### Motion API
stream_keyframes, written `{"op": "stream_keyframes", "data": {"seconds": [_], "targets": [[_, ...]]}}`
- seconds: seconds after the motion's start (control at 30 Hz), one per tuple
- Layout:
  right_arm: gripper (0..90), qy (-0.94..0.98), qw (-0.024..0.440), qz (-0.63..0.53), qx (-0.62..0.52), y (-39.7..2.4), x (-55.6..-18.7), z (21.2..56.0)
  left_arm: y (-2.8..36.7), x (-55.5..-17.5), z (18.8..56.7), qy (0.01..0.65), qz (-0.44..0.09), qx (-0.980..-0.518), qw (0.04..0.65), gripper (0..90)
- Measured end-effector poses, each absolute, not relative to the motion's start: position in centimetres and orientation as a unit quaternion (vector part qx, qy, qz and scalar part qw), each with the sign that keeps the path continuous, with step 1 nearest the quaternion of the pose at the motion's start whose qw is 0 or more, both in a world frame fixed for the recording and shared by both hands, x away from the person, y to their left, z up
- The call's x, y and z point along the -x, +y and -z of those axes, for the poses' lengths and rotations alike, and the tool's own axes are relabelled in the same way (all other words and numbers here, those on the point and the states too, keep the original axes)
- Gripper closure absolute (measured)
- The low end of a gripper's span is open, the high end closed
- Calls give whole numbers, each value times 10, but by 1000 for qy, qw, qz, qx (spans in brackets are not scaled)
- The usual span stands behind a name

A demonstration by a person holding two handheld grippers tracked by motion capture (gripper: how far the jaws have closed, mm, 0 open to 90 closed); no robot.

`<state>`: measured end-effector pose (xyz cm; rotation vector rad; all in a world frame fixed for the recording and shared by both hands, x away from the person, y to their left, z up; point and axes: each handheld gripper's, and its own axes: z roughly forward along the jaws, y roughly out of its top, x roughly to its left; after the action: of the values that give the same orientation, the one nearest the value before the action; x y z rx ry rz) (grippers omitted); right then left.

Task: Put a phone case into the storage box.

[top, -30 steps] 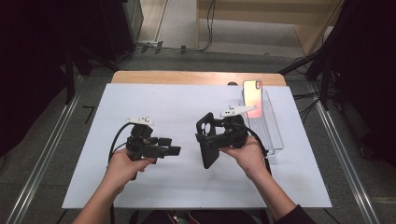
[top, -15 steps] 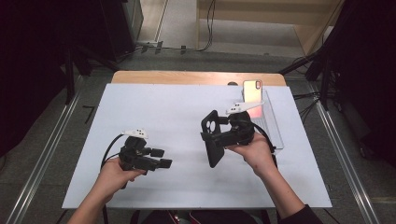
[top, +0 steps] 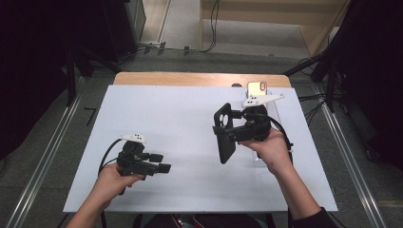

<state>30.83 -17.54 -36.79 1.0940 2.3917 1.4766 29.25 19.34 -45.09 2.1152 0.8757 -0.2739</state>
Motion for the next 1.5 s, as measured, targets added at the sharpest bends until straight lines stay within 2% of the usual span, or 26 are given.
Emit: {"op": "stream_keyframes", "data": {"seconds": [0.63, 1.1, 1.5], "targets": [[122, 748, 107, -499, -424, -223, -315, 349, 200, -292, 451, 360, 105, -832, 409, 346], [122, 711, 145, -489, -484, -251, -328, 350, 204, -293, 450, 364, 98, -830, 412, 346], [122, 677, 201, -454, -543, -271, -343, 360, 205, -292, 448, 364, 94, -829, 415, 346]]}}
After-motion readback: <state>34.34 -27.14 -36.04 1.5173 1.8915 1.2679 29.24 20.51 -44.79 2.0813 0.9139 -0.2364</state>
